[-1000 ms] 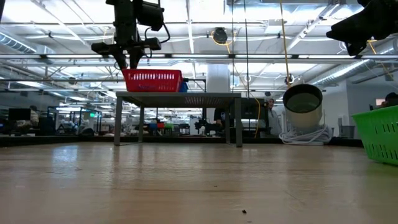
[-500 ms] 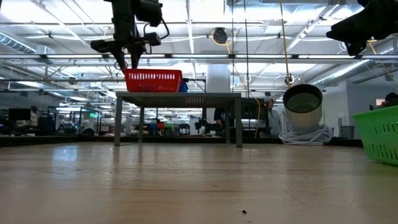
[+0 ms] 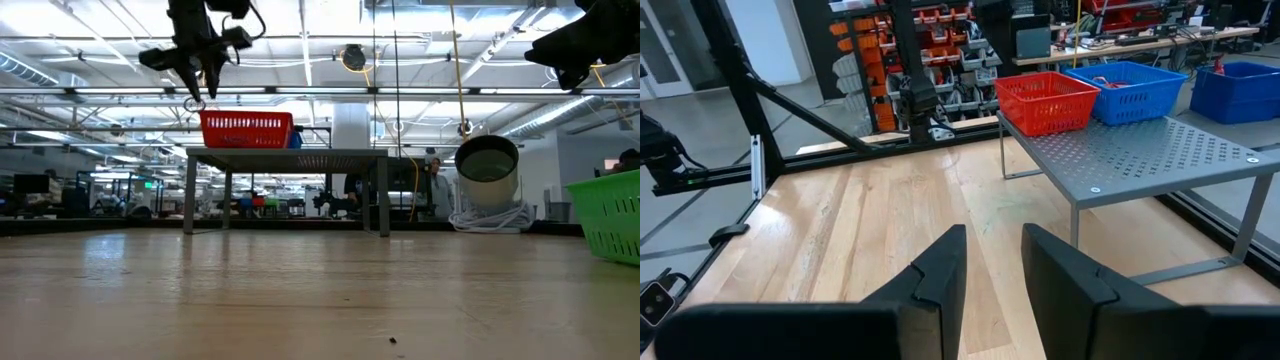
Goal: Pick & Place Office Desk Supplies
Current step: Put the green bin on the shelf
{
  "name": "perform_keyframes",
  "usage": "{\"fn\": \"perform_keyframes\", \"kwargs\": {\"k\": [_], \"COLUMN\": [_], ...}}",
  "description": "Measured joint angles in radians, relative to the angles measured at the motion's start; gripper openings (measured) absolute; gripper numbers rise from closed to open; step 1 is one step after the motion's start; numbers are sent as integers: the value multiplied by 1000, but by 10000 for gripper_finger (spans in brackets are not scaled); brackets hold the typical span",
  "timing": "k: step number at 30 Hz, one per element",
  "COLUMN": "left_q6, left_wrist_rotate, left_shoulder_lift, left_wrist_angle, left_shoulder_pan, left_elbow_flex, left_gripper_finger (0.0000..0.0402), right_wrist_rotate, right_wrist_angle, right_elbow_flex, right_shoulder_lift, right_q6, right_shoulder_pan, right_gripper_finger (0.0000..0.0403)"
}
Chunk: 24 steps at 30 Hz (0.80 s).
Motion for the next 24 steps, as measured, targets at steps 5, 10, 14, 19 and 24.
{"fn": "perform_keyframes", "kwargs": {"k": [5, 10, 14, 19, 24], "left_q6": [71, 212, 321, 451, 644], "left_wrist_rotate": [-1, -14, -127, -222, -74], "left_shoulder_lift": [-71, -147, -213, -424, -701], "left_wrist_angle": [15, 35, 74, 375, 869], "left_shoulder_pan": [-50, -162, -303, -439, -517], "left_elbow_flex": [0, 0, -19, -283, -701], "left_gripper_finger": [129, 129, 129, 129, 129], "right_wrist_rotate": [0, 0, 0, 0, 0], "right_wrist_angle": [0, 0, 0, 0, 0], "right_elbow_flex": [0, 0, 0, 0, 0], "right_shoulder_lift": [0, 0, 0, 0, 0], "right_q6": [0, 0, 0, 0, 0], "right_shoulder_pan": [0, 0, 0, 0, 0], "right_gripper_finger": [89, 89, 89, 89, 89]}}
